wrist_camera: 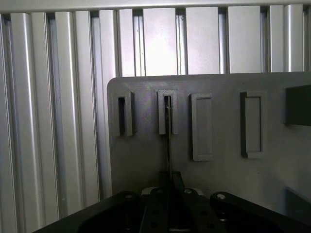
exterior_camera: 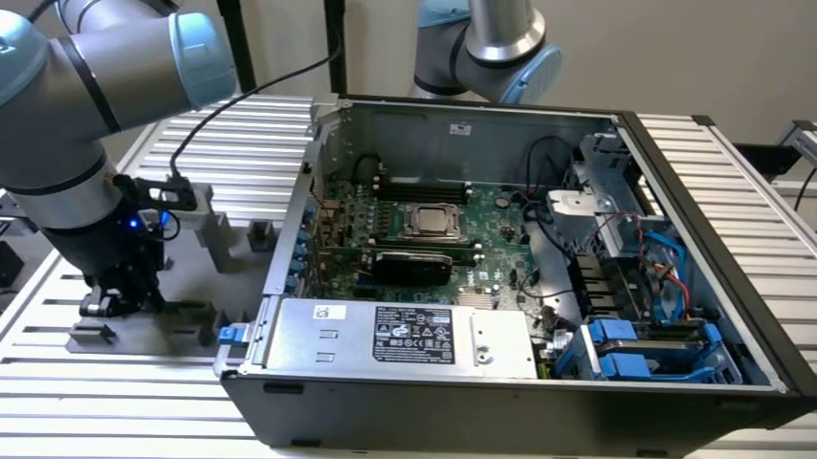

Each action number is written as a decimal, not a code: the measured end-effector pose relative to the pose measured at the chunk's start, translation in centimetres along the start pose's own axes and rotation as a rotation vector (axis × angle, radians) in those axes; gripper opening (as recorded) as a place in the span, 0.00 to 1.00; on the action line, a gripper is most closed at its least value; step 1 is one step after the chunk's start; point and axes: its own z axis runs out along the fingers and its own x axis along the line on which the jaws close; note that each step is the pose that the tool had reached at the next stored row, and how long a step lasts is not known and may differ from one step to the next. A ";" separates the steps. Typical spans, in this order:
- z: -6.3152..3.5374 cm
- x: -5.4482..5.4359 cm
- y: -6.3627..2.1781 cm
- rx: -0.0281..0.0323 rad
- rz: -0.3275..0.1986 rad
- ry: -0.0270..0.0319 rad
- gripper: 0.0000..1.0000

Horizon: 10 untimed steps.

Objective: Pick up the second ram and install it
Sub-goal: 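Pick up the second ram and move it above second insertion slot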

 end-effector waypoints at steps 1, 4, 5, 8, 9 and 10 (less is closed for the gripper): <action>0.00 0.0 0.00 0.0000 0.000 0.0000 0.14; 0.00 0.0 0.00 0.0000 0.001 0.0000 0.14; -0.01 0.0 0.00 0.0002 0.001 -0.0002 0.14; -0.25 0.0 0.01 -0.0001 0.001 0.0001 0.14; -0.35 0.0 0.01 0.0000 0.001 0.0000 0.14; -0.47 0.0 0.01 -0.0001 0.001 0.0000 0.14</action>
